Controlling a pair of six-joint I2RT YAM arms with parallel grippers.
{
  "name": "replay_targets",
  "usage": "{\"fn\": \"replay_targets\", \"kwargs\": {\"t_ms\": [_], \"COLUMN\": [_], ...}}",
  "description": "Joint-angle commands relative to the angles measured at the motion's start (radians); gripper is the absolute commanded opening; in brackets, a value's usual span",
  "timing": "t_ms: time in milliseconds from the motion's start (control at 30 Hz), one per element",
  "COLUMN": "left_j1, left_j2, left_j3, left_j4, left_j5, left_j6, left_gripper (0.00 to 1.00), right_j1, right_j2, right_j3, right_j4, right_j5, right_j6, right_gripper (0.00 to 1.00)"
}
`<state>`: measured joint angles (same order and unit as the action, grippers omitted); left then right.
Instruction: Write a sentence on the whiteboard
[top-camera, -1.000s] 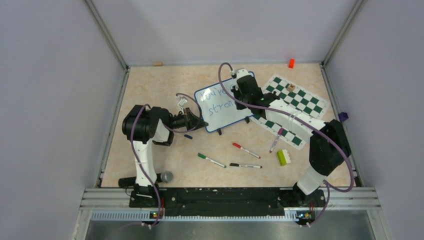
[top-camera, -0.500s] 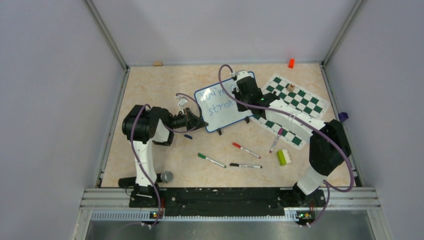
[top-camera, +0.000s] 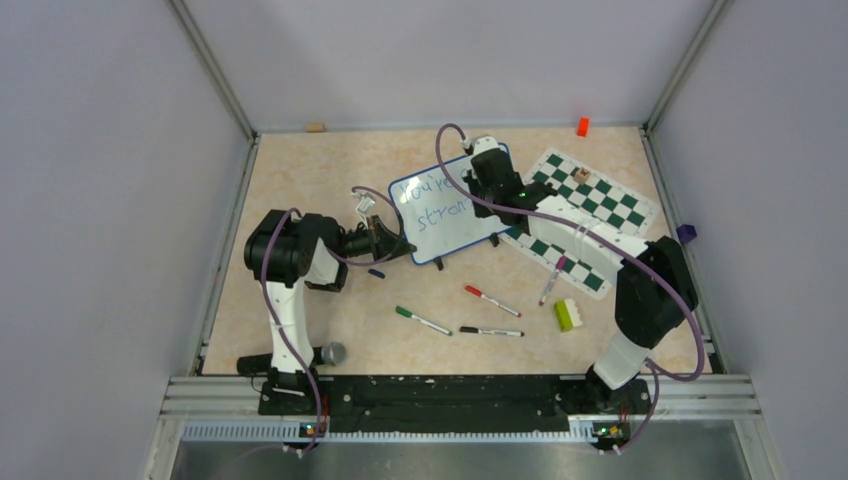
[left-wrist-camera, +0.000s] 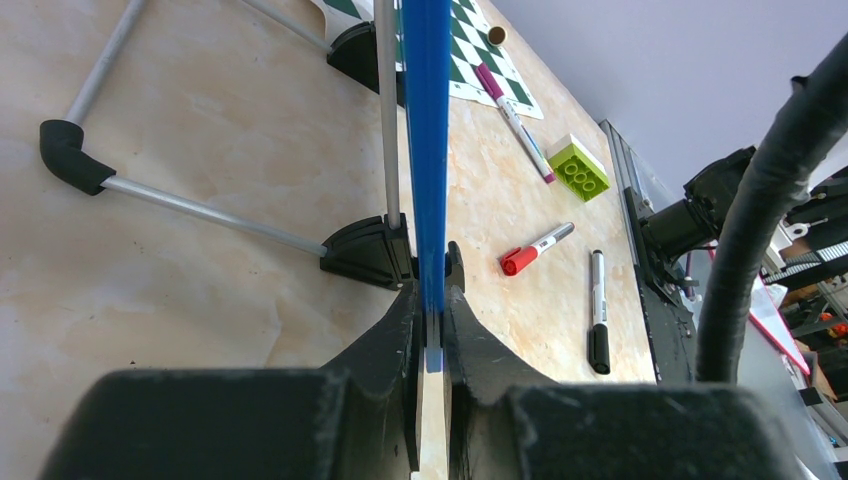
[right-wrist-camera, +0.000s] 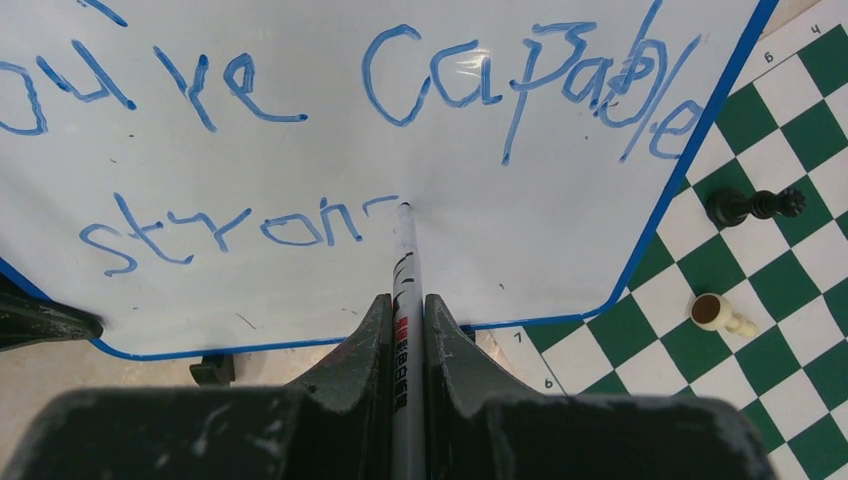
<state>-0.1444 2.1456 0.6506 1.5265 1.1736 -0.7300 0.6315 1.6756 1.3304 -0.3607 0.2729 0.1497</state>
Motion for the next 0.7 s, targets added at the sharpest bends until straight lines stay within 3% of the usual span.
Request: {"fn": "replay_targets", "kwargs": {"t_ms": [0,667], "left_j1": [0.003,0.002], "left_j2": [-0.031,-0.034], "left_j3": [-0.001,-0.002], "left_j4": [0.093,0.093], "left_j5": [0.044,0.043], "left_j6": [0.021,0.021], "left_gripper": [0.06,0.06], "right_j1": [-0.011,-0.01], "right_j2": [0.007,-0.025], "right_j3": [0.054,-0.081], "right_j4": [0.045,0.0], "right_j5": [0.016,-0.039], "right_j6": [-0.002,0.006], "right_gripper": [0.0,0.0]}}
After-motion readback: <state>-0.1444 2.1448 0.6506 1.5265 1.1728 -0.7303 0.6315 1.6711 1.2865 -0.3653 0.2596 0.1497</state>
